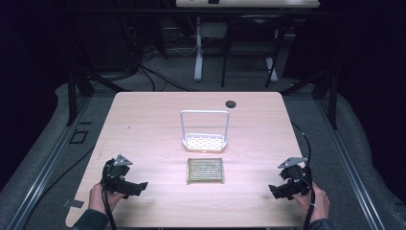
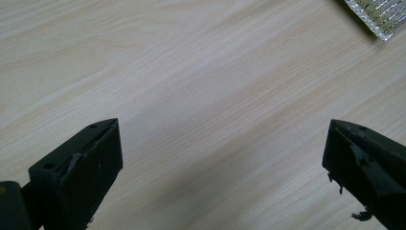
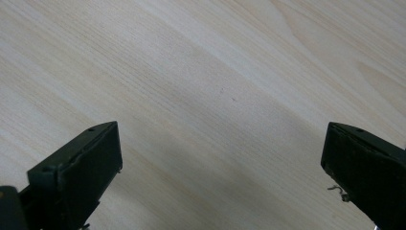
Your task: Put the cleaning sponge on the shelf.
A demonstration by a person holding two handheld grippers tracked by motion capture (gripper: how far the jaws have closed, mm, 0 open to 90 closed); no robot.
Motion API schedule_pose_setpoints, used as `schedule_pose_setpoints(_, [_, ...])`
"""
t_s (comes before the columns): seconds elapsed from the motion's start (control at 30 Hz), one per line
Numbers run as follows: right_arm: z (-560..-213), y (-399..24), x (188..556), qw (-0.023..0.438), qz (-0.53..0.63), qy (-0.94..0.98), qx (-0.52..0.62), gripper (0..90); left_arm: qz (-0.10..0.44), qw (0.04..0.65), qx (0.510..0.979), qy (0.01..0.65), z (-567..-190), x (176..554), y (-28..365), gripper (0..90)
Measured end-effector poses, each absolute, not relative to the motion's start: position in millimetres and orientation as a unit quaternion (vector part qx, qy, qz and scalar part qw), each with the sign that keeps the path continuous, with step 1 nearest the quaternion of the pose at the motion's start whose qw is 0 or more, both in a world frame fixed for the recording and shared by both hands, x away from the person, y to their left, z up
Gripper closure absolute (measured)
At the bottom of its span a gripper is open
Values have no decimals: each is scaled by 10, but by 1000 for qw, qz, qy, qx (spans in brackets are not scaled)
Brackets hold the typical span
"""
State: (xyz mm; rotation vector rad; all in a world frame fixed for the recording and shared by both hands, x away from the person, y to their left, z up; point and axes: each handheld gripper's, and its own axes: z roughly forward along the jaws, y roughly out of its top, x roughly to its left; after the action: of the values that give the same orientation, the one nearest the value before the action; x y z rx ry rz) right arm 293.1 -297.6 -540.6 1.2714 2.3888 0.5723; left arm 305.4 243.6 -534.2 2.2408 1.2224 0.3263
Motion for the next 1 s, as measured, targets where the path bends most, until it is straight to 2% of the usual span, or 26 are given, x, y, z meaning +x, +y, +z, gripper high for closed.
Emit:
schedule_pose_setpoints(0.47, [-5437, -2971, 2977, 176, 198, 856, 444, 0, 120, 286, 842, 442, -5318, 3050, 2379, 0])
schedule_pose_setpoints(1.0, [-5426, -2952, 2995, 180, 201, 859, 435, 0, 123, 299, 861, 393, -5200, 3038, 2160, 1])
